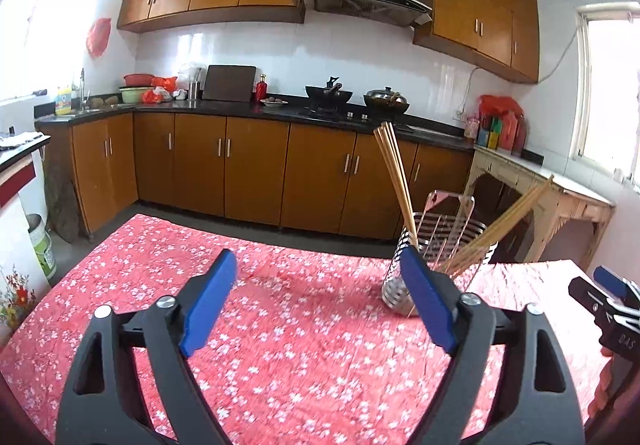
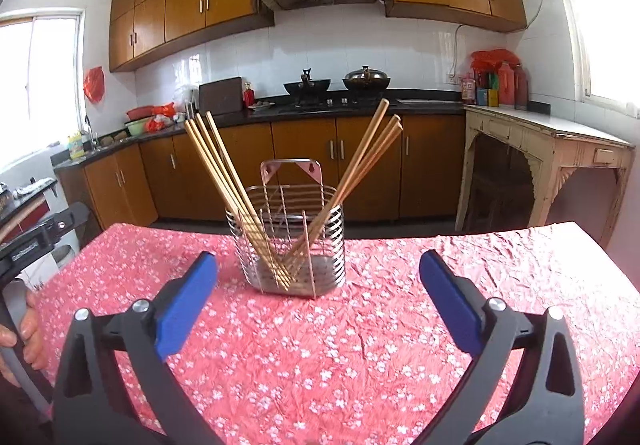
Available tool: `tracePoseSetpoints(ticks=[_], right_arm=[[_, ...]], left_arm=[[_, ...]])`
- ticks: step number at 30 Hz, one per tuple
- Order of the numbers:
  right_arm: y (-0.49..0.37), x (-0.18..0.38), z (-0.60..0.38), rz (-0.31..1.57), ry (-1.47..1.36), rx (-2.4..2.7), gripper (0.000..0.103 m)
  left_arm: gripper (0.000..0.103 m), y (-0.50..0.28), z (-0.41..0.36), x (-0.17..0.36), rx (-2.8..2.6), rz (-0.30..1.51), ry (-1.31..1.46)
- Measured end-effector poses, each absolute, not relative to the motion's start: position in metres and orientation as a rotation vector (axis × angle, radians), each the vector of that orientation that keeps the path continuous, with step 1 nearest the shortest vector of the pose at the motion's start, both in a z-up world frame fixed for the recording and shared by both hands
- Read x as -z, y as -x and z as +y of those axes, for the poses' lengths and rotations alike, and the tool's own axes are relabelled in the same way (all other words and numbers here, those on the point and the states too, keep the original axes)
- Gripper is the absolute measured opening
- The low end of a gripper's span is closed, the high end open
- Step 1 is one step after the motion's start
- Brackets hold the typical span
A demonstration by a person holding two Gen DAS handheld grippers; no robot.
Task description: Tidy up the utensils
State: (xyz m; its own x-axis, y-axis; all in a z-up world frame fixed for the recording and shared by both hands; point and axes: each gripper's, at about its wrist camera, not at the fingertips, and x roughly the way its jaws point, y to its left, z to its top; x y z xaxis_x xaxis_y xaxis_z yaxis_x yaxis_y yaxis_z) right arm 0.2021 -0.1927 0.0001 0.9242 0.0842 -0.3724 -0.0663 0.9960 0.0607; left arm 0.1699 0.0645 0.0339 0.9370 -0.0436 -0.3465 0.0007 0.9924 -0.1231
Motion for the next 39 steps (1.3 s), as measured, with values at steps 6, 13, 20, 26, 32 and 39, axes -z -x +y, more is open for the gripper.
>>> tracePoseSetpoints(ticks=[6, 13, 20, 26, 32, 39], right_arm=[[-0.2, 0.01, -0.191, 0.405, -0.032, -0.035, 0.099], [-0.19, 0.012, -0.19, 0.397, -0.011, -0.015, 0.099], [-0.172, 0.005, -0.187, 0.378, -0.019, -0.025, 0.099], [-0.138, 0.007, -0.177, 0.338, -0.009, -0.06, 0.099], [-0.116, 0.014, -0.171, 0.304, -0.004, -0.057, 0.099], [-0.097, 0.017, -0.173, 0.232, -0.025, -0.052, 0.099]], left_arm=[[0.097, -0.162, 0.068, -0.021, 0.027, 0.364, 0.11], [0.101, -0.155, 0.066, -0.012, 0.022, 0.37, 0.084], [0.101, -0.13, 0.055, -0.013, 0.044, 0.332, 0.053], [0.101, -0.099, 0.039, -0.013, 0.05, 0.281, -0.006], [0.101, -0.079, 0.026, -0.007, 0.036, 0.251, -0.058], [0.101, -0.069, 0.035, -0.001, 0.018, 0.233, 0.004]])
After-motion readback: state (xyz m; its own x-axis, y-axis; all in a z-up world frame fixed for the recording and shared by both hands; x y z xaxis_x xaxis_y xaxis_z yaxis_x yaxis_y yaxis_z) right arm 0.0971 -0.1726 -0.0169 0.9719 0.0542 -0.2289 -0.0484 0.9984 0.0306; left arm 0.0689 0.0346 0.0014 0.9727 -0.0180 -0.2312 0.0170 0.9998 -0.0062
